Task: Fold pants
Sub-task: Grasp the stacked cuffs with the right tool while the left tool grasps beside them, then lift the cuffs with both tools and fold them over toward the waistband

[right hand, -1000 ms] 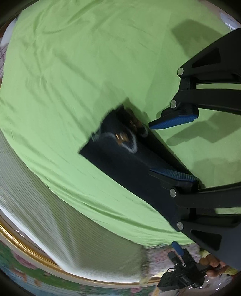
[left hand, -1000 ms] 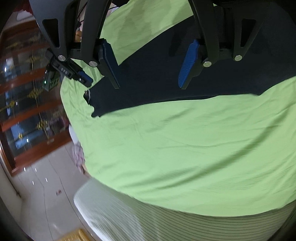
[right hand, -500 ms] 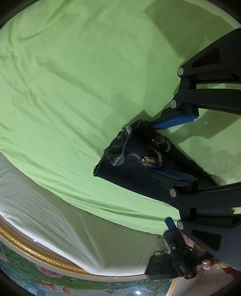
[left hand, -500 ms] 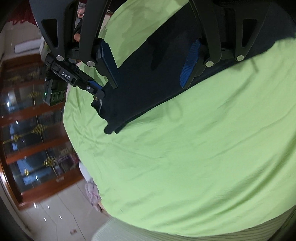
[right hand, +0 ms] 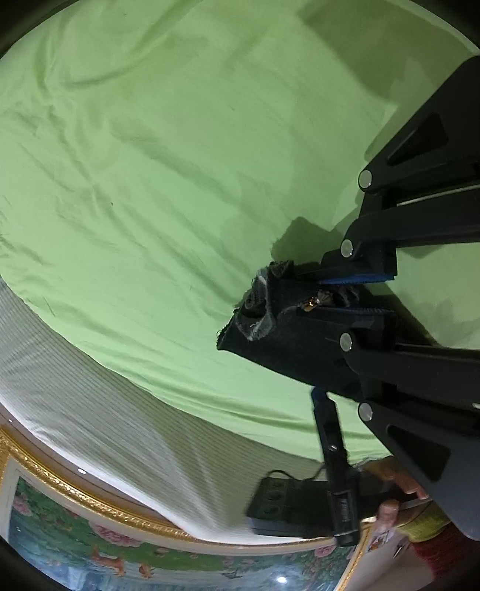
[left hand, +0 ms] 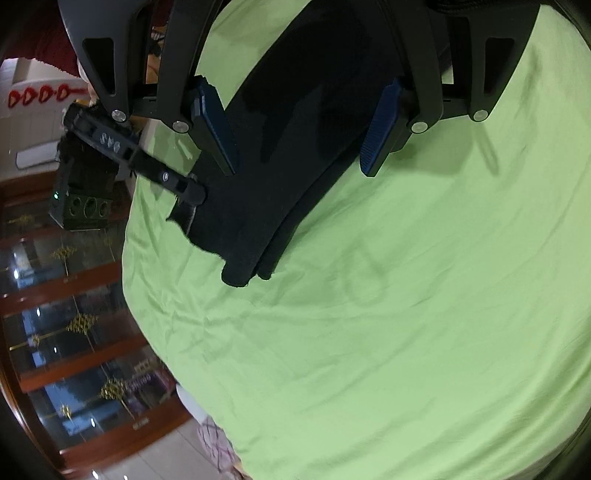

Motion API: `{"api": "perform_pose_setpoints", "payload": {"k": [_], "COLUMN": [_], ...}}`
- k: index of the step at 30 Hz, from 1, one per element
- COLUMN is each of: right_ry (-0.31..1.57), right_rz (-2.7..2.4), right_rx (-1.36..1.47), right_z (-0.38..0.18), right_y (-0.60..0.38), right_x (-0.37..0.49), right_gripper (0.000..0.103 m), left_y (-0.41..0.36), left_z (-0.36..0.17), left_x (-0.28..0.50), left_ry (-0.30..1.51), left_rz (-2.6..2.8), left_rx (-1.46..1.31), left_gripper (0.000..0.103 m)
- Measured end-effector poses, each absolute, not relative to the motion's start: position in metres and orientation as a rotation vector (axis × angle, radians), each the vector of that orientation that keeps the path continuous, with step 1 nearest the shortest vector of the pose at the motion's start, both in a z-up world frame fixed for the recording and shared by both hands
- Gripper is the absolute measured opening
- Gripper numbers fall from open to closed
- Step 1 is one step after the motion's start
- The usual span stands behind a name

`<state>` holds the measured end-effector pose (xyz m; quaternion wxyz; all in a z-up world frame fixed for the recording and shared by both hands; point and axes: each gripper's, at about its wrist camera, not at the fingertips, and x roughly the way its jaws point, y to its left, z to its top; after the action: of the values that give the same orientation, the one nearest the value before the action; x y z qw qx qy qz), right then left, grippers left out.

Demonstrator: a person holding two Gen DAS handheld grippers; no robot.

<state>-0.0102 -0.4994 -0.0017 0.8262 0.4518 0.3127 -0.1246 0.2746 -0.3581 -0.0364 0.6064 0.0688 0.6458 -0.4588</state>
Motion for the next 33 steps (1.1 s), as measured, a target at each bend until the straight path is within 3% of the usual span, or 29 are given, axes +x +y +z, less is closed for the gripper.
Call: {"api": "perform_pose_setpoints", "payload": {"k": [10, 13, 14, 15, 18, 33], "right_ry": [0.699, 0.705, 0.706, 0.706, 0.688, 0.570], "right_rz": [-0.219, -0.218, -0.214, -0.212, -0.203, 0.099], "right_rx": [0.993, 0.990, 0.983, 0.974, 0.936, 0.766], "right_z": [-0.009, -0.013, -0.014, -0.014, -0.004, 0.072], "right_y": [-0.505, -0.506, -0.505, -0.505, -0.501, -0.443], "right_x": [-0.027, -0.026, -0.026, -0.027, -0.020, -0.010], "right_gripper": [0.019, 0.019, 0.019, 0.019, 0.016, 0.014], "left_y": [-0.421, -0.432, -0.434, -0.433, -0.430, -0.332], "left_z": [-0.066, -0.069, -0.070, -0.070, -0.066, 0.030], "left_x": [0.282, 0.277, 0.275, 0.274, 0.273, 0.261], "left_ry": [1.601, 1.606, 1.605, 1.592, 1.559, 1.346], "left_rz": [-1.169, -1.214, -1.224, -1.221, -1.210, -1.233], "left_rx": [0.207, 0.185, 0.193, 0.221, 0.203, -0.004], "left_gripper": [0.066, 0.045, 0.031, 0.023, 0.013, 0.011]}}
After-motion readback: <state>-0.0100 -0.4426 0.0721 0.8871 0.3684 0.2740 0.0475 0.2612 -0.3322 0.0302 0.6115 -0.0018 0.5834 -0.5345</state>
